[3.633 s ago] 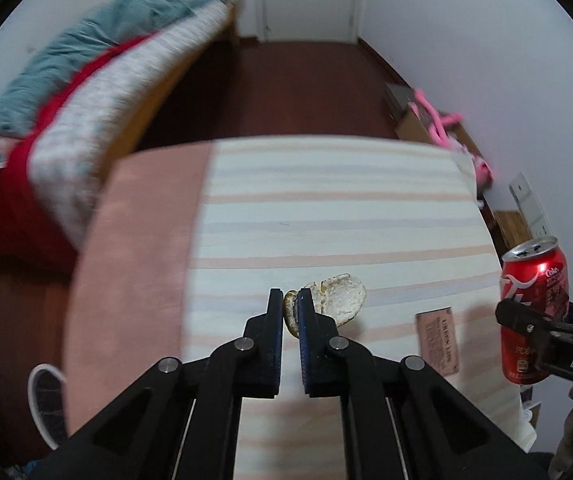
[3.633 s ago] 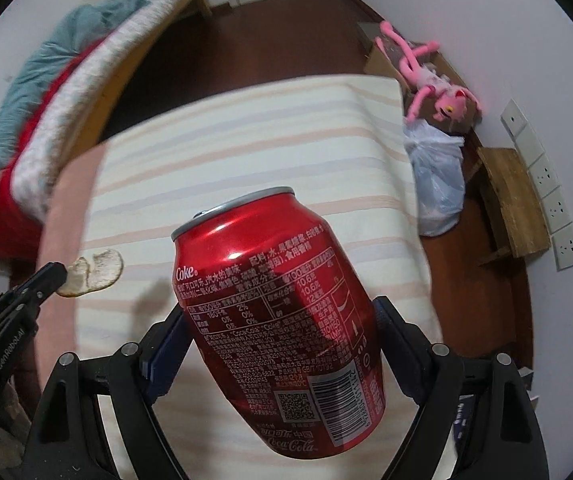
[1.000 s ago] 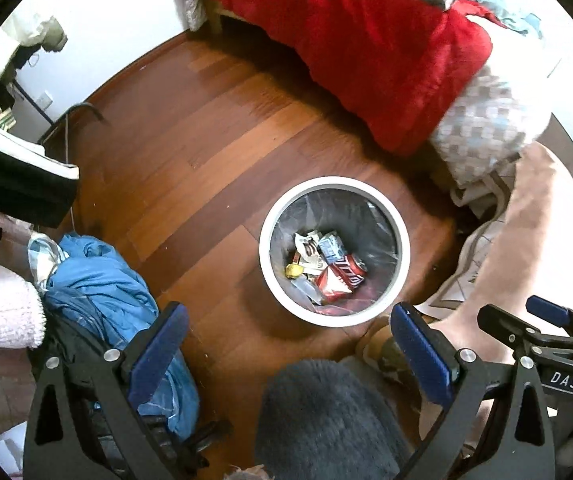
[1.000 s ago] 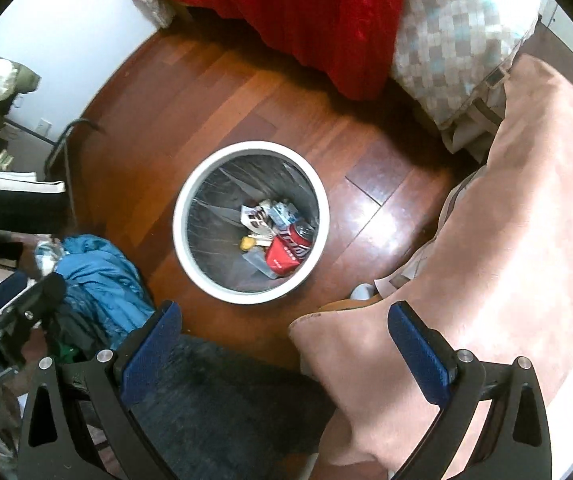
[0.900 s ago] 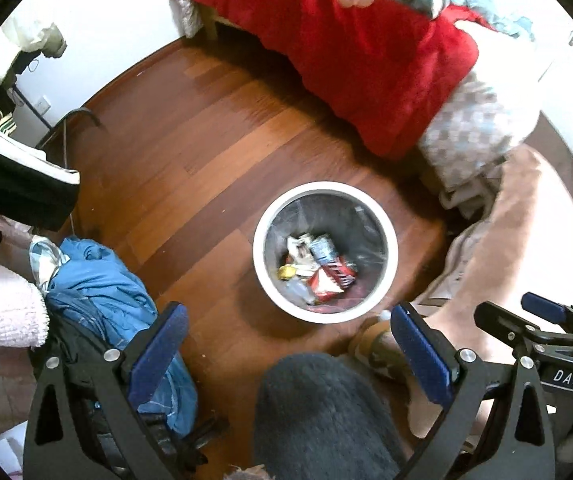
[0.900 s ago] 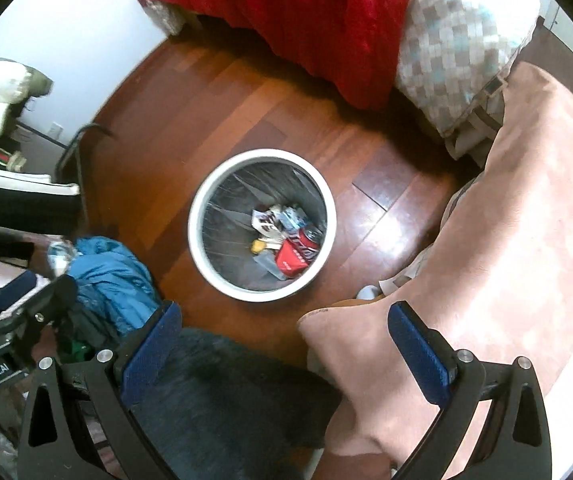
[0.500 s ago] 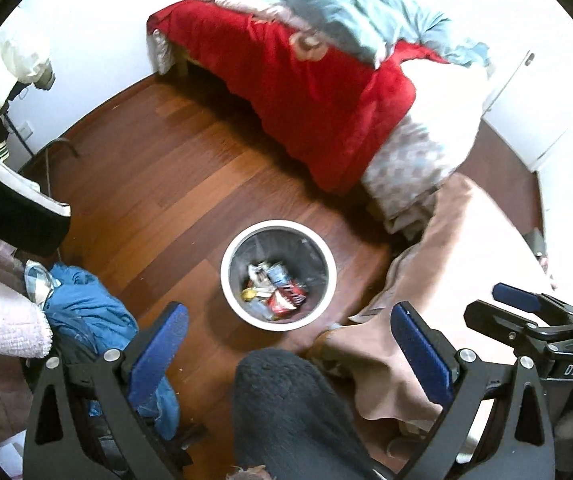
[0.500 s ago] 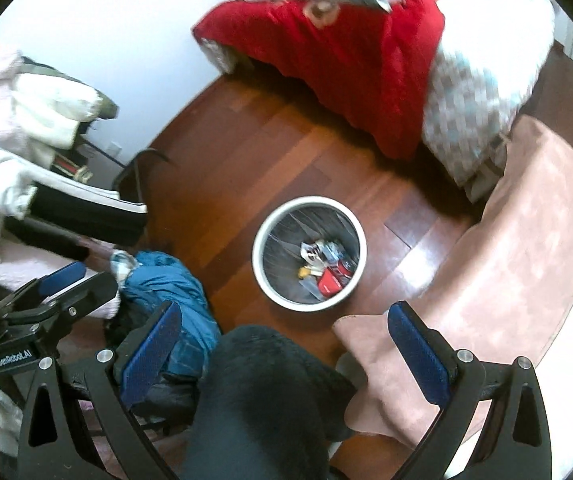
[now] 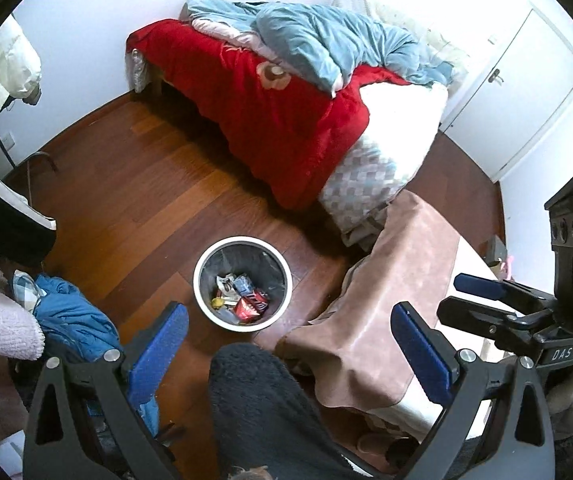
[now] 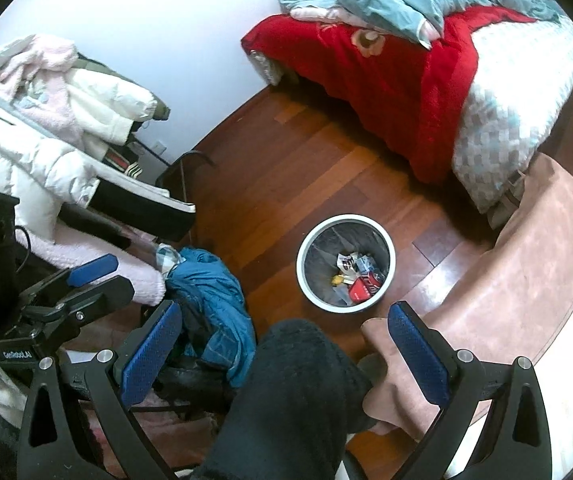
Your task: Collect trash
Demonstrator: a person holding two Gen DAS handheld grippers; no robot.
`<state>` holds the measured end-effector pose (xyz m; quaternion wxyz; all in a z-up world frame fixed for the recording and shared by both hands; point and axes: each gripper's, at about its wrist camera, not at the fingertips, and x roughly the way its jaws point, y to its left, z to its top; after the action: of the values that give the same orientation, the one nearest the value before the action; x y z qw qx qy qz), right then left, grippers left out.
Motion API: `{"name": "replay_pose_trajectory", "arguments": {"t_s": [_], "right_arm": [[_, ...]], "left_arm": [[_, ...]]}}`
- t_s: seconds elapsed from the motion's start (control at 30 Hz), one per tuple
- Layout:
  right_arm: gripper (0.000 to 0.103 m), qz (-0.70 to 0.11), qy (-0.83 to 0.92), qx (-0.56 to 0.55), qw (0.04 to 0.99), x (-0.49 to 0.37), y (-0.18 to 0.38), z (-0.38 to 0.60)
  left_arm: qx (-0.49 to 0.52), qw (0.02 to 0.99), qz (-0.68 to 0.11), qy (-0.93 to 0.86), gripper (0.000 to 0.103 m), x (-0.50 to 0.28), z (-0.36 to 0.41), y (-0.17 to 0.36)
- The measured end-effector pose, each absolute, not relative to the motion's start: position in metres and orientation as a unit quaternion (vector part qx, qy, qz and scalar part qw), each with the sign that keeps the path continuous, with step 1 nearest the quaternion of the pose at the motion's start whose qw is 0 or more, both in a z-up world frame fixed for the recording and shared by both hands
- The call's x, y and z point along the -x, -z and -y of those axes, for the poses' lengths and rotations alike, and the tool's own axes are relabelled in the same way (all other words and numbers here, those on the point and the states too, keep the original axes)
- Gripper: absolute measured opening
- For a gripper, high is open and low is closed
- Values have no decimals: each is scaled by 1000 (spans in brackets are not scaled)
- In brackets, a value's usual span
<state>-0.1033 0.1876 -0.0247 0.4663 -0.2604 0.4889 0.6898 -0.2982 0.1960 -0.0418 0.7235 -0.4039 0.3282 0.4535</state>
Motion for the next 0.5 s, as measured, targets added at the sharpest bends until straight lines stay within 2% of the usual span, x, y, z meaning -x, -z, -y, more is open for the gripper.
{"name": "replay_pose_trajectory", "arguments": {"t_s": [0.5], "right_arm": [[103, -483, -697, 269, 456, 109, 7, -184]], "left_arm": [[407, 730, -316, -449, 103, 299, -190, 33]]}}
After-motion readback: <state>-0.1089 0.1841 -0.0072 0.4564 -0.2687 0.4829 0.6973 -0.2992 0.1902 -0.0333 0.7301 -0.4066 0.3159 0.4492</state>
